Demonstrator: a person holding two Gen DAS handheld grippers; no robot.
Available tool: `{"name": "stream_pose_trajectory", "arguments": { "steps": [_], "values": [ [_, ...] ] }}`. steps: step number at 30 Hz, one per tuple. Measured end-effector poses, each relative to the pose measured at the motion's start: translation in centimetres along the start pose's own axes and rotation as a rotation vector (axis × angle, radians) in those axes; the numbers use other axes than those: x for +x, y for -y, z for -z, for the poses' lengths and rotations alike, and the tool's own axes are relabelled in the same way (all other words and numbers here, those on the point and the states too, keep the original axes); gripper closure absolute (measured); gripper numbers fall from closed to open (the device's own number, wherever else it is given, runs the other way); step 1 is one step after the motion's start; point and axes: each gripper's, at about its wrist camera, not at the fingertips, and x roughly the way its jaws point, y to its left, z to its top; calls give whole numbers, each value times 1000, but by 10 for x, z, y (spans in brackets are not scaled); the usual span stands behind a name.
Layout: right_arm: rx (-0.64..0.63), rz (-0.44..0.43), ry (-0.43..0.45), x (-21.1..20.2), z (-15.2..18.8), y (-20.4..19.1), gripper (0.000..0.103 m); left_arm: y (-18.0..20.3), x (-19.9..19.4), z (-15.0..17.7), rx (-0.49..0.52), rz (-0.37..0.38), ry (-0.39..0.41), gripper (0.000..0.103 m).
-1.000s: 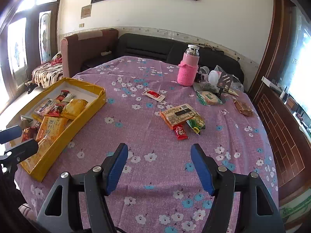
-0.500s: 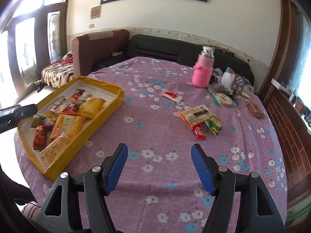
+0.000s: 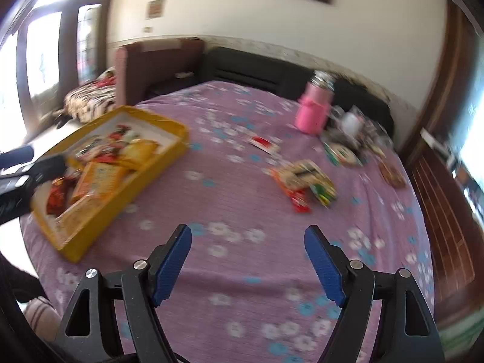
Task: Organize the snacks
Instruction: 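Withdraw both open tools from the tray back toward the table, then grasp the green garlic-flavor snack bag with left tool while right tool grasps red candy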
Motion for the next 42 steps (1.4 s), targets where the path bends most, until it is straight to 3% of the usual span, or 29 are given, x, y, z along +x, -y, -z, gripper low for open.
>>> {"name": "stream_pose_trajectory", "arguments": {
  "steps": [4, 6, 15, 22, 26, 30, 35, 42],
  "values": [
    [140, 77, -78, 17, 15, 66, 23, 16, 6, 3, 58, -2, -2, 29],
    [173, 77, -93, 18, 24, 81, 23, 17, 12, 4, 57, 10, -19, 29],
    [96, 26, -124, 30, 32, 60, 23, 17, 22, 10, 64, 14, -56, 29],
    [212, -7, -172, 56, 22, 96, 23, 17, 34, 13, 69, 21, -82, 29],
    [292, -97, -169, 71, 19, 115, 23, 21, 48, 13, 66, 98, -117, 29],
    [396, -187, -167, 96, 8, 132, 23, 27, 67, 12, 41, 233, -174, 29],
    [467, -259, -164, 139, -20, 135, 23, 35, 78, 7, 55, 282, -171, 29],
    [328, -246, -195, 182, -49, 92, 30, 34, 94, -16, 18, 367, -187, 29]
  ]
}}
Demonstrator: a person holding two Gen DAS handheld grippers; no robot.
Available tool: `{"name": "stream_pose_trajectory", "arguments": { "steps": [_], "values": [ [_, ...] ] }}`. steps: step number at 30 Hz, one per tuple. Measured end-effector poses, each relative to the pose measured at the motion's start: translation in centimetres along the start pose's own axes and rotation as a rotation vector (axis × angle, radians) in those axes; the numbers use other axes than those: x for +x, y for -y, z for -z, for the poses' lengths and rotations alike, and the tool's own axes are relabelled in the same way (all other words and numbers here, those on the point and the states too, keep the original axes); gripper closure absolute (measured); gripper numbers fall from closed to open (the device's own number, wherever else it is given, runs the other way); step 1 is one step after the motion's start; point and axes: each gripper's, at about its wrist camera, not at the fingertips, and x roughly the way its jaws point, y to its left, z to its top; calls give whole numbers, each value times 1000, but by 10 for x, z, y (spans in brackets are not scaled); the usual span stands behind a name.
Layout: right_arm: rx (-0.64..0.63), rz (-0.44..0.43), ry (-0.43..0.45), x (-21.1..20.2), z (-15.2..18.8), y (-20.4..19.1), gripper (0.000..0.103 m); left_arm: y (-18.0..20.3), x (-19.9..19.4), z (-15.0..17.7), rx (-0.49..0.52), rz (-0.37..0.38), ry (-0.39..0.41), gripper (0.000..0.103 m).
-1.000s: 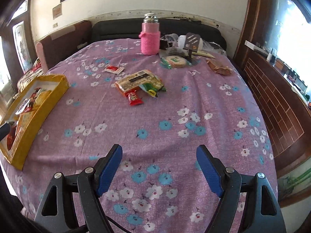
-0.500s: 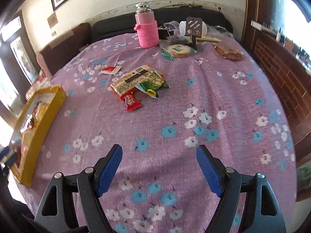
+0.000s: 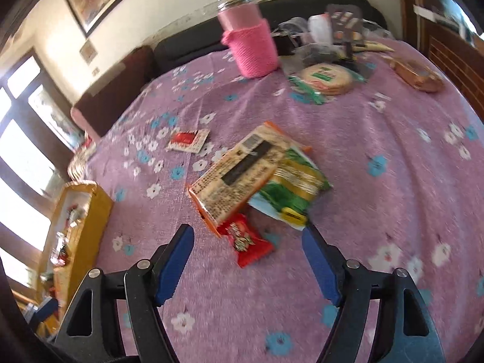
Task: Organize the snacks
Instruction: 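Grasp the green garlic-flavor snack bag with left tool while right tool grasps red candy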
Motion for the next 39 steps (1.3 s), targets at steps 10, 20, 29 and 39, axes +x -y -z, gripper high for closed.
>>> {"name": "stream_pose_trajectory", "arguments": {
  "steps": [10, 20, 29, 39],
  "values": [
    [-81, 22, 23, 20, 5, -7, 63, 3, 18, -56, -16, 91, 7, 29],
    [35, -153, 45, -1, 10, 17, 82, 17, 80, -118, -4, 101, -67, 29],
    [233, -169, 121, -30, -1, 84, 82, 84, 134, -113, 148, 192, -143, 29],
    [501, -196, 211, -52, 2, 158, 82, 193, 166, -117, 473, 229, -54, 29]
  ]
}}
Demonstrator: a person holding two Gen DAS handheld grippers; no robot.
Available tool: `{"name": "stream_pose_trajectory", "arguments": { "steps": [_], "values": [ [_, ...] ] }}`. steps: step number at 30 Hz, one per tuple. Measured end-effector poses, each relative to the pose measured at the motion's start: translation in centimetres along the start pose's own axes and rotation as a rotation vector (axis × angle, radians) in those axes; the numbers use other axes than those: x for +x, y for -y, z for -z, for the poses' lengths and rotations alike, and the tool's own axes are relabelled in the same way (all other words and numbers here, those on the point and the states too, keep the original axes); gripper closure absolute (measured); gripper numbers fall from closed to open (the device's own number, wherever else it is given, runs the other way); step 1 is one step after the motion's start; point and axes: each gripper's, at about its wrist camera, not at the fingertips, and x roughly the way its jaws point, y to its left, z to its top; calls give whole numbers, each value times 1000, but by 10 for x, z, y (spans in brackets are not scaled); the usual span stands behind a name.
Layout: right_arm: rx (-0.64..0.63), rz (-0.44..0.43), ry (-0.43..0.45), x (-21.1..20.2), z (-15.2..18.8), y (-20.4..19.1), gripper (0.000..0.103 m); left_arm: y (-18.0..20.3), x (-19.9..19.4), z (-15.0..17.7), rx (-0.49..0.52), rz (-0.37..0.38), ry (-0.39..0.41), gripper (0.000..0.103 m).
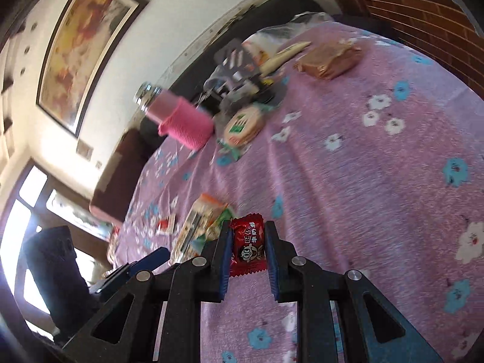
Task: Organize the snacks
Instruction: 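Grasp the green garlic-flavor snack bag with left tool while right tool grasps red candy, then carry green bag and red candy over the tray and open both tools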
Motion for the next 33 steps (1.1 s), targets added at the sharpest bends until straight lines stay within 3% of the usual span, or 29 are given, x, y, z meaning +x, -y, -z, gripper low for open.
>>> {"name": "stream_pose_trajectory", "arguments": {
  "steps": [2, 5, 9, 10, 13, 18, 26, 31, 33],
  "values": [
    [29, -5, 14, -5, -4, 9, 82, 16, 12, -8, 119, -35, -9, 29],
    [62, -15, 20, -8, -9, 17, 81, 28, 32, -11, 213, -56, -51, 29],
    [58, -33, 22, -9, -9, 17, 81, 24, 52, -6, 224, -33, -137, 29],
    [57, -36, 20, -8, -8, 17, 81, 23, 56, -4, 214, -48, -158, 33],
    [54, -43, 11, -8, -5, 14, 81, 17, 51, 0, 155, 7, -160, 70],
    [30, -37, 11, -5, -2, 8, 81, 15, 42, 11, 123, -31, -146, 70],
    [-28, -134, -3, -1, 6, -10, 82, -4, -38, 39, -30, -12, -72, 70],
    [-27, -251, -16, -2, 9, -20, 82, -35, -105, 76, -137, -80, -18, 70],
    [-55, -192, 18, -5, 7, -22, 82, -51, -136, 96, -195, -109, 5, 70]
  ]
}}
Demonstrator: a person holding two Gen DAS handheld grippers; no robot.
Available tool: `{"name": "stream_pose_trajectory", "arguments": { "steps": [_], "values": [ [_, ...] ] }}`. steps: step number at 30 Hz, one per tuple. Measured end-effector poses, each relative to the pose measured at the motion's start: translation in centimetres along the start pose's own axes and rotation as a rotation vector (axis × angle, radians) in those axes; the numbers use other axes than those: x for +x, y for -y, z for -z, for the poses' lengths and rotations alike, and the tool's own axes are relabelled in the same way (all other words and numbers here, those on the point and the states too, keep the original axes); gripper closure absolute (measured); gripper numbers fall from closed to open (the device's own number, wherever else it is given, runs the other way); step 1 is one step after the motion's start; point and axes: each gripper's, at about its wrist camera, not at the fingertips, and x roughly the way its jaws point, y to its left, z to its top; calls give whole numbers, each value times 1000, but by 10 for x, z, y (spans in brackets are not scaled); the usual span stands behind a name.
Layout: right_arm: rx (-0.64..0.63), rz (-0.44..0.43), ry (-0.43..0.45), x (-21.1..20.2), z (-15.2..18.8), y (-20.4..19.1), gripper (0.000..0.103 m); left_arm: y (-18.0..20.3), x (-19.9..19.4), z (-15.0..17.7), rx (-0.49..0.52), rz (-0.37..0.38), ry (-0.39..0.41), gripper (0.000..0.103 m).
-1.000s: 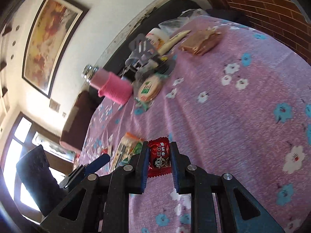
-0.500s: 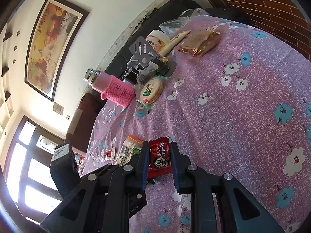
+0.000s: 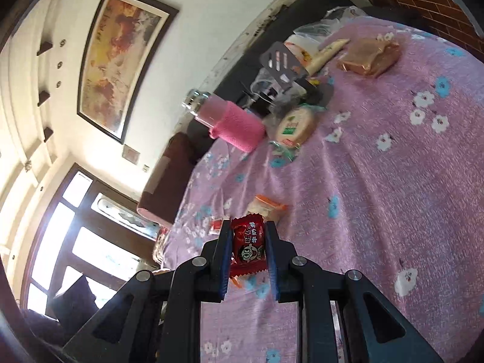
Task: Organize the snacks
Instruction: 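Carry green bag and red candy over the tray and open both tools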
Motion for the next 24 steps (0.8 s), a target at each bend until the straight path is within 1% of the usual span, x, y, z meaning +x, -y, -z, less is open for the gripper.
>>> {"name": "stream_pose_trajectory", "arguments": {
  "steps": [1, 2, 5, 6, 7, 8, 12, 13, 14, 15, 17, 20, 24],
  "values": [
    [-33, 64, 17, -1, 0, -3, 82, -9, -11, 6, -26, -10, 11, 70],
    [-62, 101, 24, -1, 3, -9, 82, -24, -27, 14, -64, -25, 30, 70],
    [-82, 73, 12, 1, 14, -33, 82, -59, -66, 35, -148, -82, 79, 70],
    [-122, 61, -21, 7, 26, -54, 82, -67, -75, 42, -167, -99, 90, 70],
    [-146, 53, -41, 11, 34, -66, 82, -80, -86, 50, -197, -125, 102, 70],
    [-186, 32, -79, 18, 49, -87, 82, -95, -99, 62, -239, -155, 115, 70],
    [-320, -50, -223, 49, 102, -159, 82, -138, -128, 102, -358, -269, 141, 69],
    [-360, -77, -268, 60, 120, -181, 82, -147, -131, 112, -383, -288, 144, 69],
    [-380, -91, -292, 66, 130, -192, 82, -157, -134, 123, -411, -300, 144, 69],
    [-413, -105, -331, 78, 147, -211, 82, -162, -132, 129, -428, -302, 140, 69],
    [-456, -106, -371, 92, 171, -234, 82, -175, -129, 146, -463, -310, 125, 69],
    [-523, -75, -428, 120, 202, -261, 82, -184, -120, 159, -494, -312, 112, 69],
    [-607, 28, -476, 153, 236, -276, 82, -187, -111, 168, -517, -287, 103, 69]
  ]
}}
